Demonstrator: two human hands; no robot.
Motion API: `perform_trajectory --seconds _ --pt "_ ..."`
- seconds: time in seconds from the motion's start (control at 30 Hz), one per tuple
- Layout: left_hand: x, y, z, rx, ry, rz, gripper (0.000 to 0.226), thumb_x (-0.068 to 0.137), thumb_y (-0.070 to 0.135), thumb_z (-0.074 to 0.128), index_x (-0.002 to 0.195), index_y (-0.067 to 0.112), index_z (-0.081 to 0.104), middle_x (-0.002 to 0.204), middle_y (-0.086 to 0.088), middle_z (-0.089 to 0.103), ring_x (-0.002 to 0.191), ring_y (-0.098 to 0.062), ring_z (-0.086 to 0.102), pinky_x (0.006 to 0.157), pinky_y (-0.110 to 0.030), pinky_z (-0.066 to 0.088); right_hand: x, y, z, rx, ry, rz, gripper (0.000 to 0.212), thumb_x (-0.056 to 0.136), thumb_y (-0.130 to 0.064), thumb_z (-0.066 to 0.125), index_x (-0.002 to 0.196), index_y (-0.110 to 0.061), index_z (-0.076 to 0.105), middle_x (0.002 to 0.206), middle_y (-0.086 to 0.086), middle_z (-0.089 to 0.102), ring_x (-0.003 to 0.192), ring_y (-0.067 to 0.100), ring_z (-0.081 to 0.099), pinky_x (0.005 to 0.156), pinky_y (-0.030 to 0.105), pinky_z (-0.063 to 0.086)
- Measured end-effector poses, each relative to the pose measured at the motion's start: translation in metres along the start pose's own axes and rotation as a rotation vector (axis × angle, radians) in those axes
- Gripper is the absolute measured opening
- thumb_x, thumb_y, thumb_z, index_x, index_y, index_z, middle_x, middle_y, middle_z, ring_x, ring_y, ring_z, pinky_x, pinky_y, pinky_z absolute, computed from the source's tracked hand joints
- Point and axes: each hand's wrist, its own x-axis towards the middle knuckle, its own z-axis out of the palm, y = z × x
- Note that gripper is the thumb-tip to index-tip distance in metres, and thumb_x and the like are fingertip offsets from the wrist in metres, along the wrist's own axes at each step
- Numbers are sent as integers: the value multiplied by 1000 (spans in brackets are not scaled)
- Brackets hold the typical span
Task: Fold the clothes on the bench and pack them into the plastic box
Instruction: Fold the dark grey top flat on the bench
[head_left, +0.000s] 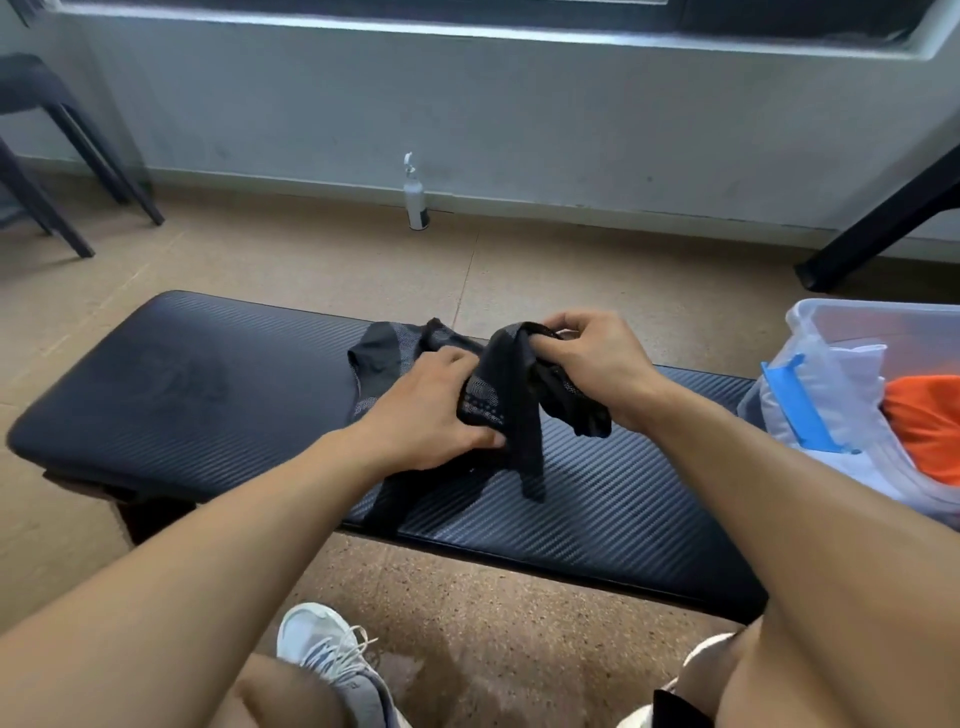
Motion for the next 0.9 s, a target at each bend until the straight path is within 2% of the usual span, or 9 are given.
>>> perform_trajectory --seconds 0.1,0.17,0.27,0.33,0.4,0.6,0.7,0.8,0.9 --pt "5 -5 -6 -102 -38 -9 33 89 44 69 119 33 70 136 13 53 129 -11 47 112 -42 38 -6 -1 -9 -90 -140 -35 9 92 -15 71 97 -17 79 85 2 79 80 21 76 74 34 63" --pt "4 -7 -15 -151 -11 -49 20 95 40 62 111 34 73 125 16 61 118 -9 56 106 -42 43 -6 2 -15 -136 -73 -86 15 95 -14 68 99 -22 79 87 -4 79 83 15 75 78 30 61" --pt "4 -4 -30 -159 232 -112 20 99 40 54 100 31 72 101 12 69 98 -14 62 89 -45 52 -3 7 -20 -138 181 -186 19 96 -15 65 101 -26 79 88 -10 77 79 10 73 69 31 61" --pt "5 1 -35 -235 357 -87 22 101 37 52 100 28 73 91 11 72 90 -13 66 83 -44 54 -2 6 -20 -90 266 -274 19 96 -15 65 106 -24 79 94 -11 77 88 6 72 80 29 61" --pt "5 8 -40 -346 466 -42 24 102 33 51 106 28 74 95 14 74 94 -7 68 86 -39 56 -4 1 -17 -71 338 -372 17 96 -17 66 107 -22 78 94 -13 76 91 3 70 86 26 58" --pt "-3 30 -61 -547 798 89 25 103 20 52 116 22 72 107 15 72 102 5 65 91 -13 47 -12 -10 -6 -53 456 -620 14 99 -23 63 105 -19 75 91 -12 73 88 4 67 78 22 53" --pt "-6 28 -68 -579 639 39 25 103 23 51 111 26 75 100 13 75 97 1 67 89 -18 49 -14 -16 -7 28 302 -565 17 102 -25 58 91 -23 71 74 -16 67 70 3 62 63 22 49" --pt "-10 18 -69 -686 222 -119 29 103 22 51 96 29 78 91 5 78 86 -11 73 82 -31 54 -17 -16 -13 157 -193 -204 27 102 -28 56 79 -22 67 70 -6 66 63 8 61 59 25 47" --pt "-16 7 -65 -720 -196 -293 25 102 19 52 103 10 75 104 -18 75 95 -31 72 86 -42 57 -23 -6 -17 146 -548 131 23 98 -29 58 96 -9 69 90 9 73 79 19 68 70 30 56"
